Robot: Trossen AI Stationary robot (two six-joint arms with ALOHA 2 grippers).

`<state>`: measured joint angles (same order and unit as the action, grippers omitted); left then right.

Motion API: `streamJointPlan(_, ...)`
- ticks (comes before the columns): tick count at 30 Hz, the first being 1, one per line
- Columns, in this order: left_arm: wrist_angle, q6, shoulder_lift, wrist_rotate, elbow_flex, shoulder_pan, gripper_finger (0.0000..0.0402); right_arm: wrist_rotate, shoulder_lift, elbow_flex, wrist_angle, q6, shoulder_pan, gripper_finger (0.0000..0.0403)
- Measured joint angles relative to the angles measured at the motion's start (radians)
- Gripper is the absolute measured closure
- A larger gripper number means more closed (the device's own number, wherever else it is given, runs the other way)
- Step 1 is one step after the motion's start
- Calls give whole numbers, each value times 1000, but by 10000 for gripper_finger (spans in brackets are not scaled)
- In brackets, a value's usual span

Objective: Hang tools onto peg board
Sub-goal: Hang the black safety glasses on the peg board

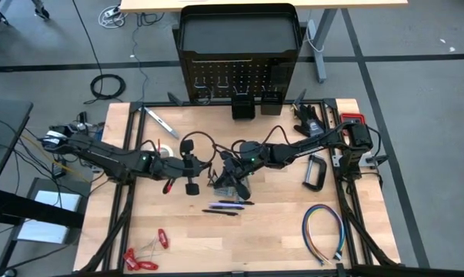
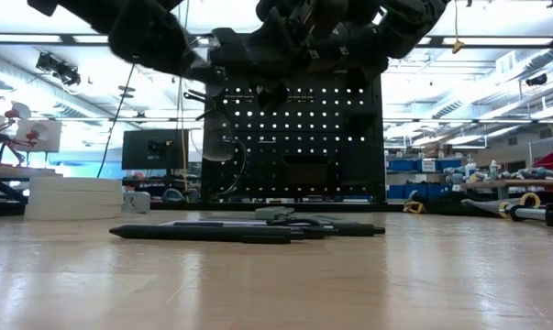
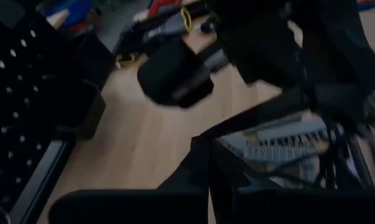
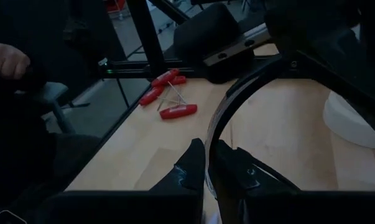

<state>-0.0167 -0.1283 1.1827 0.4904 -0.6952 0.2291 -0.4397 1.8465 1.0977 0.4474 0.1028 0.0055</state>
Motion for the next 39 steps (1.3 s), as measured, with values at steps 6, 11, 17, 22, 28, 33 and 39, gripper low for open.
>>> streamJointPlan(6, 92, -48, 57, -14, 0, -7, 398, -1, 0, 0, -9, 1, 1, 371)
streamJointPlan(11, 96, -71, 62, -53, 0, -6, 398, -6, 0, 0, -39, 0, 1, 373)
streamJointPlan(17, 74, -102, 61, -147, 0, 16, 398, -6, -1, 1, -48, 0, -3, 372)
streamJointPlan(22, 76, -126, 60, -161, -11, 32, 398, -18, -2, 1, -49, 0, -8, 374)
streamJointPlan(28, 161, -134, 65, -168, -17, 32, 398, -37, -2, 1, -48, 1, -8, 374)
streamJointPlan(33, 164, -132, 66, -182, -17, 32, 398, -40, -2, 1, -51, 2, -7, 383)
streamJointPlan(39, 7, -76, 37, -147, -17, 34, 394, -25, 2, 0, -70, 29, -9, 383)
